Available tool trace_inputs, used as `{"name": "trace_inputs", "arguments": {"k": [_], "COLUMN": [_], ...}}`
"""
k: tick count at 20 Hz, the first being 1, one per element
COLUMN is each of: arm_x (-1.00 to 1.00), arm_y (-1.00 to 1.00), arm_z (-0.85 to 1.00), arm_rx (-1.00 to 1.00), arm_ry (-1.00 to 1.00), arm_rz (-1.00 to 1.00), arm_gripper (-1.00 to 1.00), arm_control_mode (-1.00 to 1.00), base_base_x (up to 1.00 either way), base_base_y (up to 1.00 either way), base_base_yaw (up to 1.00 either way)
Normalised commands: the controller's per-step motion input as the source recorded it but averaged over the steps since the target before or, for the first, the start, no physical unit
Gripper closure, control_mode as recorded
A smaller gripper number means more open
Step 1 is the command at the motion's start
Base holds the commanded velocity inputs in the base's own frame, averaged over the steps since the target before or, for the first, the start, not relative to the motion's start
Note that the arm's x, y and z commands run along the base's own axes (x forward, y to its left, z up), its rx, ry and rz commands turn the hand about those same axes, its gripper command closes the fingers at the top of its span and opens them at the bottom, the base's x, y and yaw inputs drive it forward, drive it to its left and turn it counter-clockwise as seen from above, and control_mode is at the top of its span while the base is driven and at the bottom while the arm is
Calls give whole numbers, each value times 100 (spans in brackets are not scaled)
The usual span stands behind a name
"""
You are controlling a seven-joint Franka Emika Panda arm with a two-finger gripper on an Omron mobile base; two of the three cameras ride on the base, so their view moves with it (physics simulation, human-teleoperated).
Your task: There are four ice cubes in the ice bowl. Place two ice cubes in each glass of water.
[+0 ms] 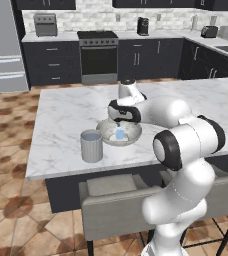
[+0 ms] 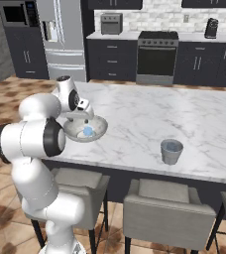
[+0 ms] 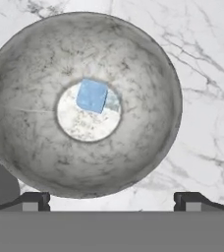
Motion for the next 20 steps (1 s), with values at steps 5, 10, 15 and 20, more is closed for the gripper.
{"name": "trace_inputs", "arguments": {"k": [5,10,15,20], "arm_x": [0,0,0,0], "arm_y": [-18,-34,-13,2], "arm_z": [-25,-9,-2,0], "arm_rx": [0,0,-3,-9], "arm_ry": [0,0,3,6], "arm_rz": [17,37,49,45], "arm_gripper": [-100,-100,-100,-100], "arm_control_mode": [-100,-100,-100,-100], "base_base_x": [0,0,0,0], "base_base_y": [0,0,0,0], "base_base_yaw": [0,0,0,0]}}
